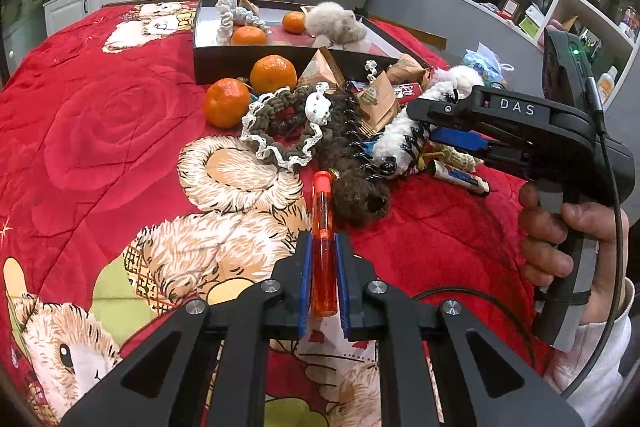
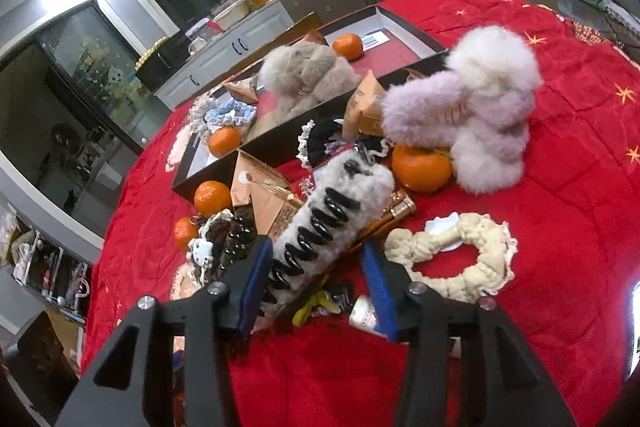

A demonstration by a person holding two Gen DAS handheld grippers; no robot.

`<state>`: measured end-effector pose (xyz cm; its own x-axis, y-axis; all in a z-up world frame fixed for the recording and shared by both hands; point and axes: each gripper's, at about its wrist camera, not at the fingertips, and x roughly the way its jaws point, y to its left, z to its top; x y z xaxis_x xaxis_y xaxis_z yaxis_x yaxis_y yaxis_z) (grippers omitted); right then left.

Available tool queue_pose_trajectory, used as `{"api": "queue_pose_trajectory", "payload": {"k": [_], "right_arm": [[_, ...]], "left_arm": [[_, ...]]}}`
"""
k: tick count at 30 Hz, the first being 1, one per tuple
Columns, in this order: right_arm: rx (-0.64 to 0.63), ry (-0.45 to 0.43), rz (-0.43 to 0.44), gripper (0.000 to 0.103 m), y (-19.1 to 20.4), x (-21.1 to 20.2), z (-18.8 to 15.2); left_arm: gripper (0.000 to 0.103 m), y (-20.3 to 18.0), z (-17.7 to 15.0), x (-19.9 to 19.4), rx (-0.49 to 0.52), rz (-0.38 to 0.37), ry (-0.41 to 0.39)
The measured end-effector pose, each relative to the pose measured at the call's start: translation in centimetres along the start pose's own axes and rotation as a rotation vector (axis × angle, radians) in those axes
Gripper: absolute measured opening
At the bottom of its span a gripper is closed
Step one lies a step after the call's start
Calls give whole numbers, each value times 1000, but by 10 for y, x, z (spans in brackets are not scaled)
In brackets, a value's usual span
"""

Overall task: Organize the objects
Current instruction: 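Close the left tool on the red lighter while the right tool grips the fuzzy clip, then lift the lighter and fuzzy clip and carry them over the black box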

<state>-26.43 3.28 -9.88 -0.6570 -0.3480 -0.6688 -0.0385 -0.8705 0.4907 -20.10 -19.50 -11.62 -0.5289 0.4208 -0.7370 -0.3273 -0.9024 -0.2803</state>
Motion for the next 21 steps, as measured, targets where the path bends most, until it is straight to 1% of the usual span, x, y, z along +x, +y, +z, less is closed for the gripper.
{"api": "queue_pose_trajectory", "payload": {"k": [2, 6, 10, 21], "right_arm": [[-10, -5, 7, 33, 2, 0, 0], [-45, -15, -1, 30, 11, -4, -3], [-76, -27, -19, 29, 17, -9, -7], [-107, -80, -20, 29, 26, -35, -1]], "left_arm": [[10, 0, 0, 0, 2, 0, 3], [10, -1, -1, -2, 3, 4, -1], [10, 0, -1, -3, 3, 12, -3], [10, -6, 5, -17, 12, 29, -33]]}}
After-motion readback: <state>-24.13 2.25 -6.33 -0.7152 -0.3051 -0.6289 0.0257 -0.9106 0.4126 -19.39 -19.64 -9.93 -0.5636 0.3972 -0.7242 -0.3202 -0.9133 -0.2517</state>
